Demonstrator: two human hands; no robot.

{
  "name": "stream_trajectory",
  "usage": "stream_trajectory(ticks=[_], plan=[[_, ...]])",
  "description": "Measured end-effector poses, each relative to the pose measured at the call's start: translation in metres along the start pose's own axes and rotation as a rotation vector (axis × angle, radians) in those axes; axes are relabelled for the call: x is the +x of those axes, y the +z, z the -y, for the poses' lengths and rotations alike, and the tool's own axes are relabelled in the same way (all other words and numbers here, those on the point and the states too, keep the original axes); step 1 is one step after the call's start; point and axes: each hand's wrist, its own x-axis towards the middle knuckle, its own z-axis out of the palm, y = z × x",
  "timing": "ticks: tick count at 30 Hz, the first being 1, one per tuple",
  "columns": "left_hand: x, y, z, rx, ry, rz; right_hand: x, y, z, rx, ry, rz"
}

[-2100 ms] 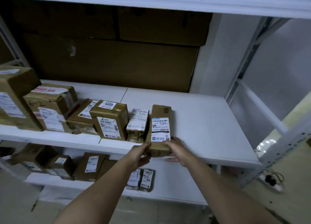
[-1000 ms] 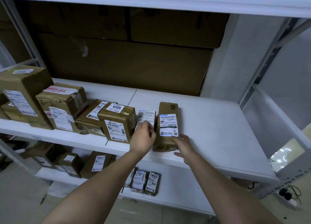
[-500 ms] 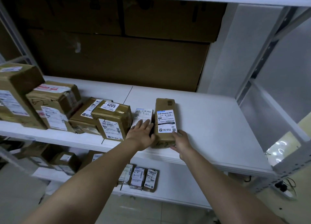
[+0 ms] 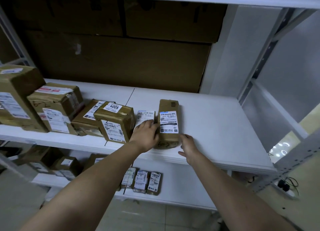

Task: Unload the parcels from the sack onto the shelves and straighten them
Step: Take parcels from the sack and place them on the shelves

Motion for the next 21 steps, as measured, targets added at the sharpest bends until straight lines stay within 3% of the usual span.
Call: stream_trajectory(ticks=[3, 5, 15, 21], plan=[[0.000, -0.003, -0.024, -0.088, 0.056, -0.207, -0.006, -0.022, -0.003, 0.005, -0.060, -0.062], [0.001, -0.004, -0.047, -0.126, 0.098, -0.218, -0.014, -0.042, -0.008, 0.017, -0.093, -0.092], [0.003, 0.044, -0.195, -0.127, 0.261, 0.007, -0.033, -0.201, -0.052, -0.112, -0.181, -0.259], [0.004, 0.089, -0.300, -0.127, 0.351, 0.093, -0.035, -0.338, -0.098, -0.258, -0.090, -0.335]])
